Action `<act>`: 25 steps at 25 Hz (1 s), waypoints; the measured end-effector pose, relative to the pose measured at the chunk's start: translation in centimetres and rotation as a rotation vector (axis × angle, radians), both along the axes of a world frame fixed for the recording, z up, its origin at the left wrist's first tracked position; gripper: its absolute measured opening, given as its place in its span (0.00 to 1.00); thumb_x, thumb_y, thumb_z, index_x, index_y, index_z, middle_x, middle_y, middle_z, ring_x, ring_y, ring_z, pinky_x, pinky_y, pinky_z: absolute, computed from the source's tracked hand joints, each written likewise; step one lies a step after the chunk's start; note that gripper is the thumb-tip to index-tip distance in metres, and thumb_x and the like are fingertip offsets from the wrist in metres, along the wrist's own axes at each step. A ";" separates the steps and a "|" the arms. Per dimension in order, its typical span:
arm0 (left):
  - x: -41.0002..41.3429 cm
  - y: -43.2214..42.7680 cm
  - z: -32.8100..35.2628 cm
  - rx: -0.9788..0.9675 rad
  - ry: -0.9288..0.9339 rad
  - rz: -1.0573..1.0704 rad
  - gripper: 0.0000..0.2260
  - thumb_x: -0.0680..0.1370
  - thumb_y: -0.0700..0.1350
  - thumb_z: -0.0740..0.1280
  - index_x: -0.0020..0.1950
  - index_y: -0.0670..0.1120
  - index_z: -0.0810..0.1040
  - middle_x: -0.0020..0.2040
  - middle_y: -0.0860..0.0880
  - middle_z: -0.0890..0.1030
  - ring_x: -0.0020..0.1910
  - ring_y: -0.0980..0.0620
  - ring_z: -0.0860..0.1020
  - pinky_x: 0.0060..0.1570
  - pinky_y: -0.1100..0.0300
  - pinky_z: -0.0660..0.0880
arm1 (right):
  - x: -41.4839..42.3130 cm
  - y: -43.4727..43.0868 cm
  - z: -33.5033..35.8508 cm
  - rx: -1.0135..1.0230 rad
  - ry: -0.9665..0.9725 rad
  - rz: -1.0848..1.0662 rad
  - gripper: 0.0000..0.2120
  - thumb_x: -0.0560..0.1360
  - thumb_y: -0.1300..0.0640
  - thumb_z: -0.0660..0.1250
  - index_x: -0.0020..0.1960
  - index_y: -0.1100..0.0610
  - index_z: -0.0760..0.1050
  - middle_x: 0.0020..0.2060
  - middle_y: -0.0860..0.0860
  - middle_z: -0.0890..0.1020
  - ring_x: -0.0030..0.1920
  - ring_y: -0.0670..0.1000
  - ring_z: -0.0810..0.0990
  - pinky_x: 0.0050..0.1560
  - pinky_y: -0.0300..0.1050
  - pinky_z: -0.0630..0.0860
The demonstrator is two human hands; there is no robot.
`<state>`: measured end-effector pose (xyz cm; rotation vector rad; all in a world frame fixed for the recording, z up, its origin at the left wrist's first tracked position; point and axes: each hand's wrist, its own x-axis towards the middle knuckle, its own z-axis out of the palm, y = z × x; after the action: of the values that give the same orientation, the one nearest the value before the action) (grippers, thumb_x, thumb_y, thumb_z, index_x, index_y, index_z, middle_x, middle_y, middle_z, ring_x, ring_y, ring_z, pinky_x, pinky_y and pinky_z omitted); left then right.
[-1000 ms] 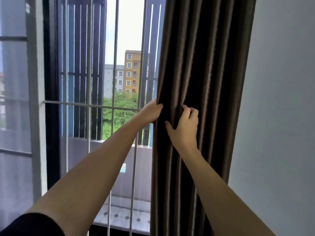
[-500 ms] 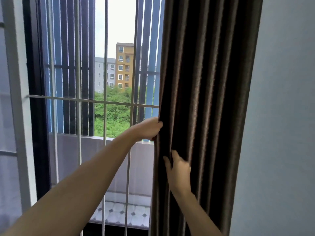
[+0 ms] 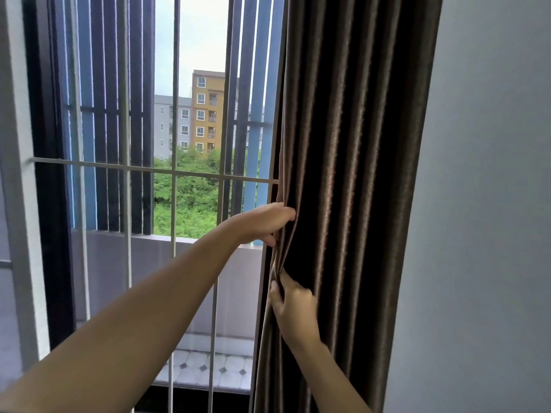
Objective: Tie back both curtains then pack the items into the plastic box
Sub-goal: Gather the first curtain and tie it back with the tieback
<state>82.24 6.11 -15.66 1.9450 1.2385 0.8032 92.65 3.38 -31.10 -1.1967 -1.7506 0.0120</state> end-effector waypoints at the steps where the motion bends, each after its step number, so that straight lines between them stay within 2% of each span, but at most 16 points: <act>1: 0.3 -0.3 0.0 0.003 -0.005 -0.002 0.10 0.74 0.49 0.57 0.45 0.45 0.74 0.39 0.48 0.76 0.39 0.50 0.76 0.45 0.56 0.78 | -0.3 -0.2 -0.1 -0.005 0.000 -0.002 0.13 0.79 0.57 0.59 0.60 0.60 0.75 0.41 0.55 0.83 0.37 0.52 0.81 0.34 0.23 0.65; 3: 0.8 -1.0 -0.1 0.086 0.086 0.024 0.08 0.76 0.51 0.59 0.41 0.49 0.73 0.35 0.51 0.75 0.33 0.55 0.74 0.31 0.67 0.74 | -0.7 -0.9 -0.3 0.026 -0.001 -0.003 0.12 0.79 0.57 0.61 0.59 0.59 0.76 0.42 0.55 0.84 0.39 0.51 0.82 0.38 0.22 0.65; 5: 0.9 -1.0 -0.2 0.186 0.207 0.065 0.12 0.78 0.44 0.56 0.34 0.47 0.65 0.31 0.50 0.68 0.25 0.54 0.66 0.19 0.71 0.64 | -0.1 -1.1 -0.2 0.105 0.018 -0.023 0.12 0.76 0.55 0.66 0.57 0.59 0.78 0.49 0.54 0.83 0.48 0.52 0.82 0.49 0.28 0.67; 7: 0.5 -1.1 0.0 0.207 0.238 0.072 0.14 0.78 0.39 0.53 0.32 0.45 0.59 0.28 0.49 0.63 0.23 0.54 0.61 0.17 0.70 0.58 | 1.0 -0.6 0.9 0.267 0.113 -0.146 0.13 0.73 0.58 0.70 0.57 0.60 0.77 0.58 0.56 0.77 0.59 0.54 0.76 0.60 0.36 0.69; 8: 0.2 -1.2 0.0 0.211 0.239 0.065 0.14 0.79 0.39 0.52 0.32 0.45 0.58 0.28 0.50 0.62 0.21 0.56 0.60 0.18 0.69 0.58 | 1.4 -0.3 2.1 0.308 0.175 -0.203 0.16 0.73 0.61 0.70 0.59 0.61 0.73 0.62 0.58 0.73 0.63 0.55 0.72 0.64 0.44 0.70; 10: 0.0 -1.3 0.0 0.209 0.232 0.057 0.15 0.79 0.39 0.52 0.32 0.46 0.57 0.27 0.50 0.61 0.18 0.58 0.58 0.22 0.65 0.58 | 1.8 0.3 5.1 0.270 0.235 -0.223 0.26 0.73 0.65 0.68 0.68 0.62 0.64 0.67 0.60 0.68 0.68 0.57 0.67 0.67 0.52 0.69; 12: -0.2 -1.2 -0.3 0.202 0.204 0.063 0.16 0.78 0.39 0.52 0.31 0.47 0.56 0.27 0.50 0.59 0.19 0.57 0.56 0.25 0.62 0.55 | 1.7 0.9 7.9 0.124 0.266 -0.173 0.33 0.75 0.64 0.65 0.75 0.59 0.52 0.67 0.58 0.71 0.66 0.56 0.71 0.65 0.49 0.71; 13: -0.2 -1.1 -0.4 0.199 0.195 0.066 0.16 0.78 0.39 0.52 0.31 0.47 0.55 0.27 0.50 0.58 0.20 0.56 0.56 0.26 0.61 0.55 | 1.7 1.2 8.6 0.044 0.273 -0.166 0.33 0.76 0.64 0.63 0.75 0.58 0.50 0.63 0.57 0.74 0.62 0.56 0.75 0.61 0.47 0.72; 14: -0.3 -1.1 -0.5 0.193 0.184 0.065 0.16 0.78 0.39 0.52 0.31 0.47 0.55 0.27 0.50 0.58 0.21 0.56 0.55 0.26 0.61 0.54 | 1.8 1.4 8.7 -0.019 0.242 -0.189 0.29 0.77 0.64 0.62 0.75 0.57 0.53 0.59 0.57 0.78 0.58 0.57 0.78 0.57 0.46 0.73; 16: -0.4 -0.7 -0.6 0.179 0.165 0.071 0.15 0.78 0.38 0.52 0.31 0.47 0.55 0.27 0.51 0.58 0.21 0.56 0.56 0.26 0.61 0.55 | 1.6 1.1 7.0 -0.050 0.137 -0.201 0.19 0.77 0.63 0.61 0.67 0.58 0.67 0.51 0.56 0.82 0.51 0.57 0.81 0.52 0.45 0.74; 18: -0.5 -0.3 -0.7 0.171 0.154 0.076 0.14 0.78 0.39 0.52 0.32 0.47 0.57 0.28 0.50 0.59 0.24 0.54 0.57 0.28 0.60 0.56 | 1.4 0.2 3.6 -0.047 0.153 -0.091 0.13 0.77 0.63 0.63 0.61 0.59 0.74 0.46 0.53 0.83 0.44 0.51 0.82 0.51 0.42 0.78; 20: -0.4 0.0 -0.8 0.158 0.134 0.073 0.14 0.79 0.40 0.52 0.33 0.46 0.57 0.29 0.50 0.60 0.25 0.53 0.57 0.29 0.59 0.56 | 1.5 -0.2 0.8 -0.076 0.190 0.014 0.13 0.76 0.63 0.64 0.61 0.60 0.76 0.43 0.50 0.83 0.39 0.42 0.79 0.47 0.30 0.76; 22: -0.2 0.2 -0.9 0.133 0.095 0.068 0.14 0.78 0.40 0.52 0.33 0.47 0.57 0.29 0.51 0.59 0.25 0.54 0.56 0.30 0.59 0.56 | 1.8 -0.1 -0.7 -0.116 0.207 0.056 0.16 0.76 0.62 0.65 0.63 0.61 0.75 0.43 0.51 0.83 0.40 0.43 0.79 0.44 0.21 0.71; 25: 0.2 0.2 -1.1 0.088 0.047 0.049 0.10 0.77 0.41 0.53 0.35 0.47 0.60 0.32 0.49 0.62 0.29 0.53 0.59 0.33 0.56 0.61 | 2.2 0.4 -1.3 -0.141 0.189 0.087 0.17 0.77 0.62 0.64 0.65 0.60 0.74 0.48 0.52 0.83 0.42 0.41 0.79 0.44 0.18 0.69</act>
<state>82.47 6.35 -16.78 2.0211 1.3026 0.8538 94.85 3.73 -32.39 -1.1790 -1.6549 0.2952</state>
